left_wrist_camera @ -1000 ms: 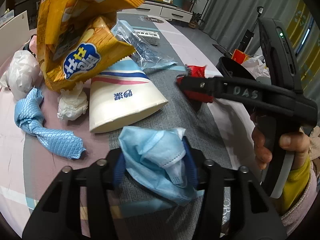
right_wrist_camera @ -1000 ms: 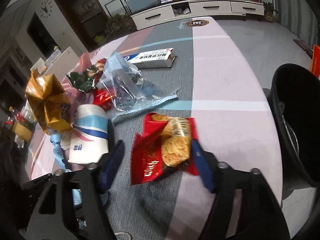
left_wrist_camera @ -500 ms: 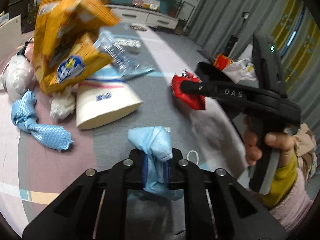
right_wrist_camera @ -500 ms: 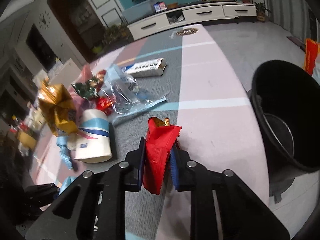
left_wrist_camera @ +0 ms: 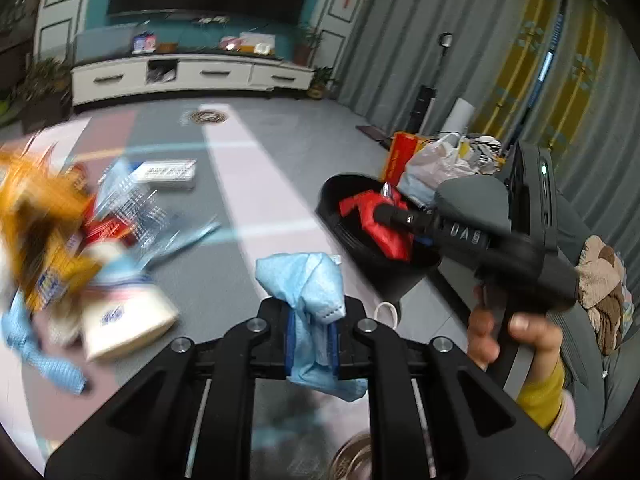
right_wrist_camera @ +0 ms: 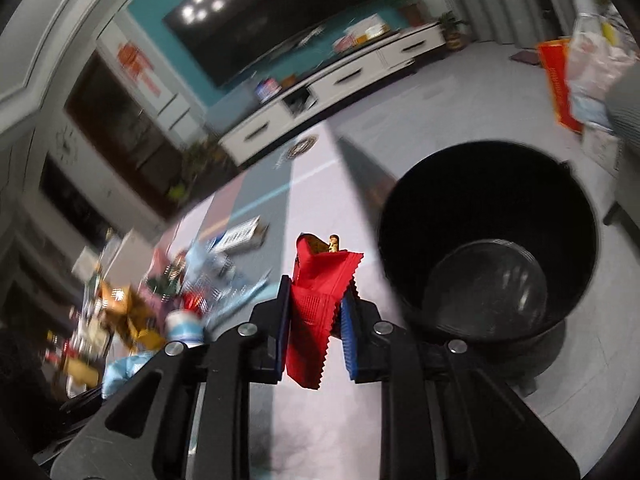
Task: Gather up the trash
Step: 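Carry both items over the black bin and open both tools to drop them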
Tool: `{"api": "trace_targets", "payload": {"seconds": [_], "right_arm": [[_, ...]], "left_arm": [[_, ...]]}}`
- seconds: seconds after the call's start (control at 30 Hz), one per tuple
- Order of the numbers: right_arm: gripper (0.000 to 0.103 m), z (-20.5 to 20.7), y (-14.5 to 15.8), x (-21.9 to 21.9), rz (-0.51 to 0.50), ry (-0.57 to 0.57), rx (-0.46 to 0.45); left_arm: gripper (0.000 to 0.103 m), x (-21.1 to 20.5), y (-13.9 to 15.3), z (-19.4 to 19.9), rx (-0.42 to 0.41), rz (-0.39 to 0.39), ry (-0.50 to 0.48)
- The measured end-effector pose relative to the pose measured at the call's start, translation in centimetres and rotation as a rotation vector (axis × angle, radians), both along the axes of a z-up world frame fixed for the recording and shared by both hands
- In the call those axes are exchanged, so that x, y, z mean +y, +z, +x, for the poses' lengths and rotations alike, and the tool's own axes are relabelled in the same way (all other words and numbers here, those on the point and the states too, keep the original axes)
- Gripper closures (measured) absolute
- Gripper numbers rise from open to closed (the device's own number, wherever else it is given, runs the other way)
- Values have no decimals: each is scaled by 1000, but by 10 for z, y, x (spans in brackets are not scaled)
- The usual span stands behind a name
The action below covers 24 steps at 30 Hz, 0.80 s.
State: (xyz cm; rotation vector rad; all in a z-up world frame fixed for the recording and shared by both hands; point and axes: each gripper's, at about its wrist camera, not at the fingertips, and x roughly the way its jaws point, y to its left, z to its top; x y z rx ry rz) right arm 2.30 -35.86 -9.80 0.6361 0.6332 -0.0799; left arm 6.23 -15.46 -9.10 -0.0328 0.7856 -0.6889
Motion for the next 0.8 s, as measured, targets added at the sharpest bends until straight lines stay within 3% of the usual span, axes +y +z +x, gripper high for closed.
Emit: {"api": "trace_targets", "payload": {"seconds": [0.37,0.63,0.73,0.8], "right_arm": [[79,-19,-25,-71,101,-266,37],[76,-23,-40,-92,171,-328,46],[69,-25,-45,-100,197,-349,56],[62,-26,-51,-106,223,-367,62]], "left_arm": [[83,-105,-1,68,53,-45,-120],[82,-163,-23,93,36,51,-129],[73,-171,-31,100,42,58,-123],[49,-172,-34,104,45,60,-113]]}}
